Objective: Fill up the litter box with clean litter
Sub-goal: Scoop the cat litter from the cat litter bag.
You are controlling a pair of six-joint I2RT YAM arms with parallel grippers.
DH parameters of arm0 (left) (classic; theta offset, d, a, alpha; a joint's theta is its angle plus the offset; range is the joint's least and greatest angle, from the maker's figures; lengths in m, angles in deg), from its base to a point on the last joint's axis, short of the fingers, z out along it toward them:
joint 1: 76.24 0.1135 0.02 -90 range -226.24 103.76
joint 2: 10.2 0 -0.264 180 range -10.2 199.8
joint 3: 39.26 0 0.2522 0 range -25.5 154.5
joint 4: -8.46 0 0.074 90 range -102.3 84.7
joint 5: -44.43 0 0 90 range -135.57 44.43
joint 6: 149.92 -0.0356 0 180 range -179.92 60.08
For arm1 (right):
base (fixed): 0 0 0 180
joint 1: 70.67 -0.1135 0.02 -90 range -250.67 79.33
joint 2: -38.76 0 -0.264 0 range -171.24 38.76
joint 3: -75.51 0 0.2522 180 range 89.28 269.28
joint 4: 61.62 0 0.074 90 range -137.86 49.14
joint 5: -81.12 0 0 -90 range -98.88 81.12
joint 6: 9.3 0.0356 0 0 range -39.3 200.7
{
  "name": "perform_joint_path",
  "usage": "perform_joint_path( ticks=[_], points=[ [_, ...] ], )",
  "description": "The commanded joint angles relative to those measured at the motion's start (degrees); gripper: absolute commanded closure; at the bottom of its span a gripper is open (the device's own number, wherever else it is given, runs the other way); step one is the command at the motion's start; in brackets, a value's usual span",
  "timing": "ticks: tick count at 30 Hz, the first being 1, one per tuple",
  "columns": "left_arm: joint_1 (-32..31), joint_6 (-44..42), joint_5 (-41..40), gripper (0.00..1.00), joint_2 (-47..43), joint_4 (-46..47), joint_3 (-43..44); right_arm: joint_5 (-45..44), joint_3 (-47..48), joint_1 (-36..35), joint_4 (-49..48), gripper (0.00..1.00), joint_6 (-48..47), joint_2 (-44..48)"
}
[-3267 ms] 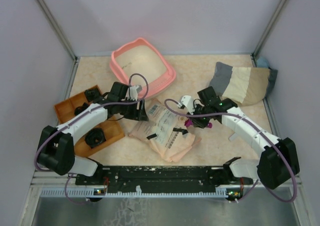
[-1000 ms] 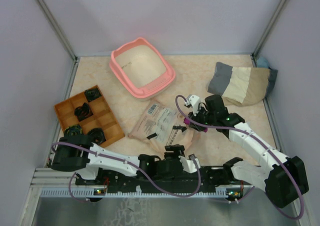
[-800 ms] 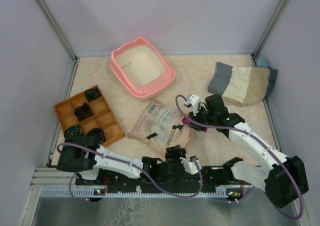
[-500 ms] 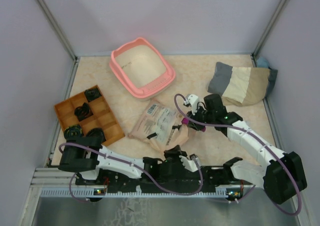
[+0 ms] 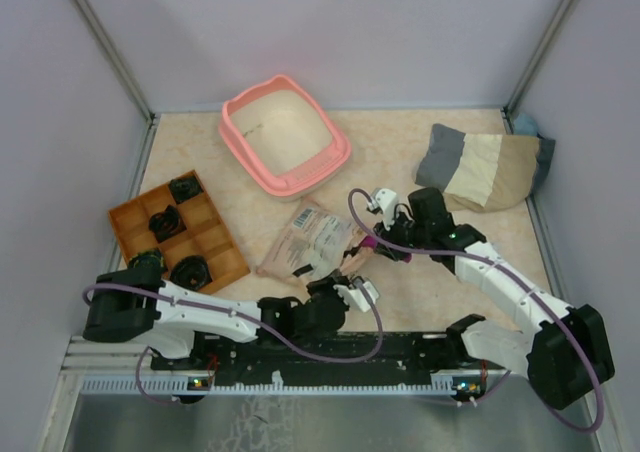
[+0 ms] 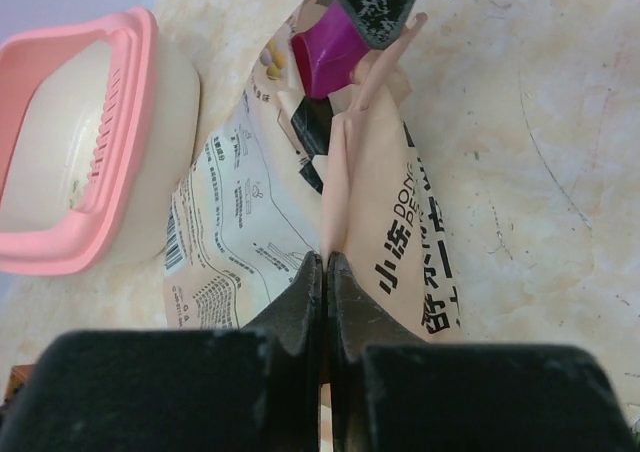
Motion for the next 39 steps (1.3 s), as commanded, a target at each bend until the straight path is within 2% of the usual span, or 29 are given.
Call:
perform_joint_path(
  ticks=[1, 10, 23, 39],
  points=[
    [2.5, 2.7, -0.6, 1.00, -5.3, -0.5, -1.4, 0.5, -0.8, 0.5, -4.8, 1.00, 1.0, 3.6],
    [4.4, 1.8, 1.6, 1.00, -7.4, -0.7, -1.2, -1.2, -0.4, 1.3, -1.7, 1.00, 1.4, 6.2],
    [6.2, 1.9, 3.2, 1.00, -9.1, -2.7, 0.7, -6.3, 5.0, 1.7, 9.5, 1.00, -2.5, 7.7],
    [11.7, -1.5, 2.7, 1.00, -16.5, -4.3, 0.3, -4.1, 1.2, 1.8, 8.3, 1.00, -0.7, 11.7]
  ],
)
